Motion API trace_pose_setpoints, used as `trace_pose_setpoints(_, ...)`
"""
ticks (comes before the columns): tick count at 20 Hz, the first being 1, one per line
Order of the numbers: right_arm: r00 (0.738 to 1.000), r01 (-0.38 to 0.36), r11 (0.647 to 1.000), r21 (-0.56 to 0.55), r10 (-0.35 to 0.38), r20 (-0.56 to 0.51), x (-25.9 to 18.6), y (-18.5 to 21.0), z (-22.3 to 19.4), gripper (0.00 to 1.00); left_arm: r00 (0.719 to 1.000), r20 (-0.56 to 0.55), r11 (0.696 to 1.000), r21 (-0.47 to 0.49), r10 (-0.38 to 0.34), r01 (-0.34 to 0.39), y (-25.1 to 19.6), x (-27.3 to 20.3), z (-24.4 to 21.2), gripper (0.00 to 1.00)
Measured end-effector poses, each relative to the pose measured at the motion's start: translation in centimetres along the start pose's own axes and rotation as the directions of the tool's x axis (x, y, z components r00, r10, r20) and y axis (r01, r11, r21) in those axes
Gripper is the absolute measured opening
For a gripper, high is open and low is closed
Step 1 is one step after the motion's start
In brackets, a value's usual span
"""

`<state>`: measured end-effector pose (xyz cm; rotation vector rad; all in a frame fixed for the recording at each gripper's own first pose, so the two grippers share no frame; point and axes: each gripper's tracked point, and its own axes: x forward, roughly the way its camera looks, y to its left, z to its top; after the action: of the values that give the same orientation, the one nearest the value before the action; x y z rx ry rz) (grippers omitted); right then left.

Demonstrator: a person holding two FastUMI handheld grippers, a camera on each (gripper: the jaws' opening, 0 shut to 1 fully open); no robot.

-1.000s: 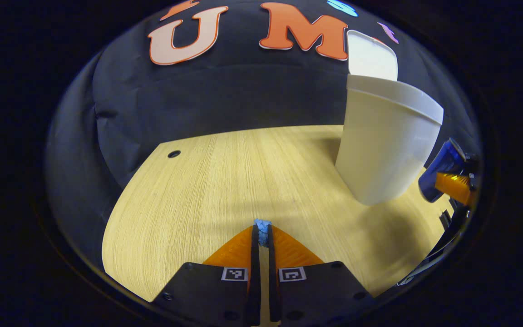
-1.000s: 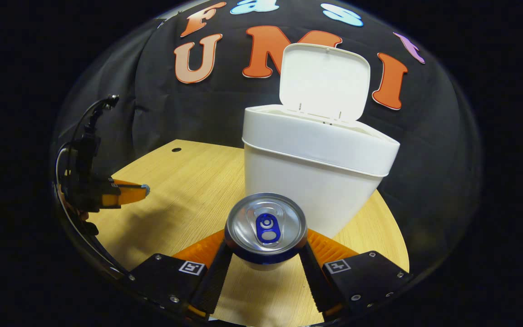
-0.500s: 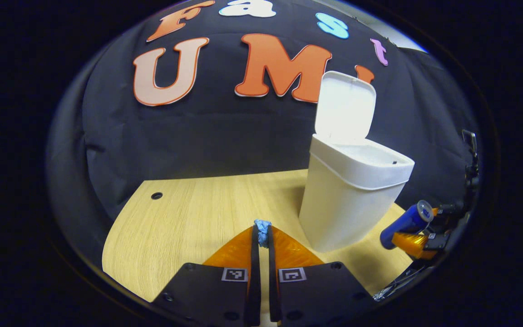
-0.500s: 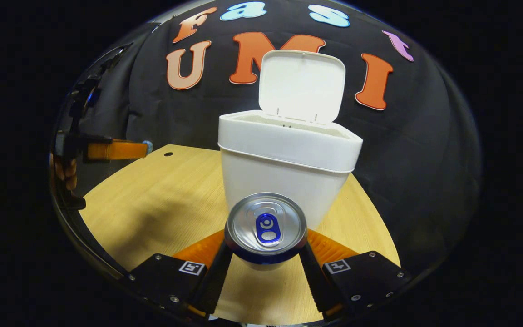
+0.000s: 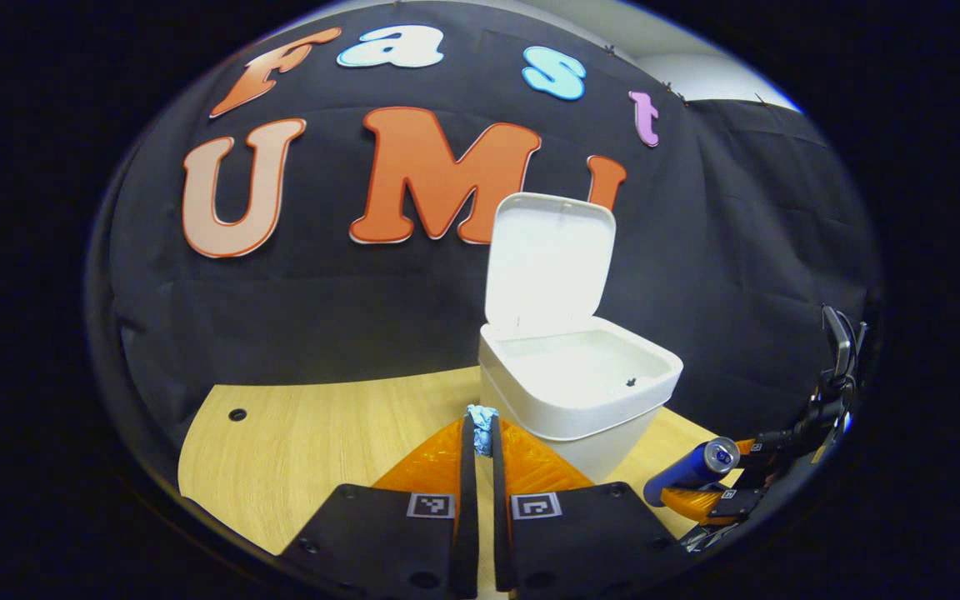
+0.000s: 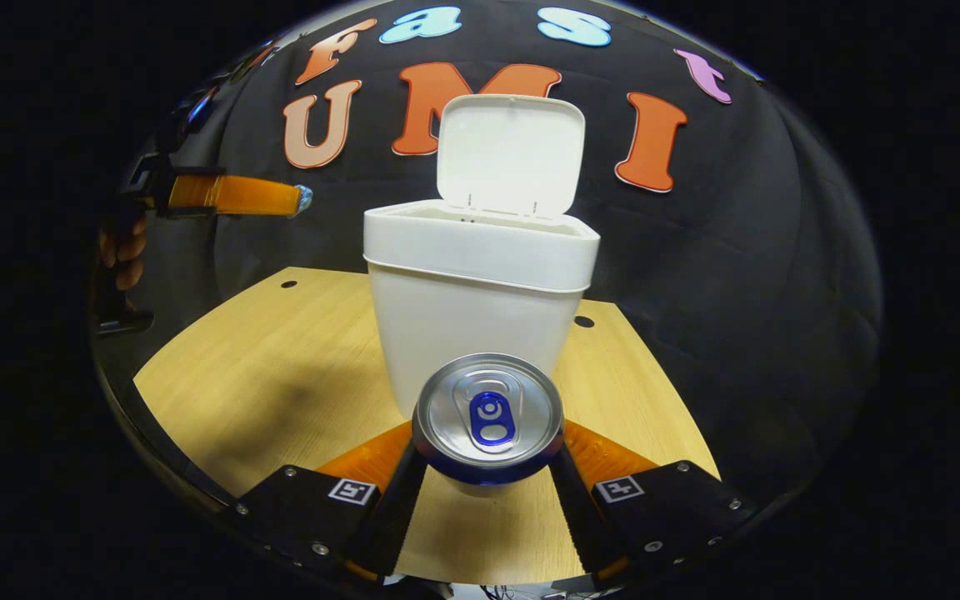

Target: Press the lid of the desktop garbage bin to open it, pick up the crumpled paper on the desktop and throw it into the bin, then pick up the pop can on the desktop and drop it into the bin, and finally close the garbage bin lid.

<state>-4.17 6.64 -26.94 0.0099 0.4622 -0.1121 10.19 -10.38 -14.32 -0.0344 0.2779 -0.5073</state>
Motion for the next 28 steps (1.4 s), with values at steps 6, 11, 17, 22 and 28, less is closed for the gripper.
trace_pose_setpoints(6,0.998,0.067,0.998,0.006,-0.067,-0.002,-1.6,-1.8,-0.7,0.81,0.996,0.034,0.996,0.027,-0.086,0.085,-3.8,2.0,1.7,0.11)
trace_pose_setpoints(11,0.992,0.121,0.992,0.027,-0.122,0.012,-3.0,-3.1,-0.7,0.81,0.99,0.031,0.99,0.042,-0.139,0.137,-5.9,3.5,2.0,0.11)
trace_pose_setpoints(17,0.981,0.191,0.979,0.068,-0.193,0.031,-5.3,-4.9,-0.2,0.8,0.984,-0.003,0.983,0.054,-0.178,0.178,-7.1,5.0,0.9,0.11)
trace_pose_setpoints(22,0.972,0.227,0.972,0.063,-0.23,0.048,-6.4,-5.3,0.4,0.81,0.984,-0.022,0.983,0.042,-0.176,0.177,-7.0,6.0,0.4,0.11)
trace_pose_setpoints(28,0.963,0.249,0.967,0.06,-0.254,0.09,-7.4,-6.2,2.4,0.81,0.985,-0.031,0.982,0.083,-0.167,0.169,-6.6,5.7,0.4,0.13)
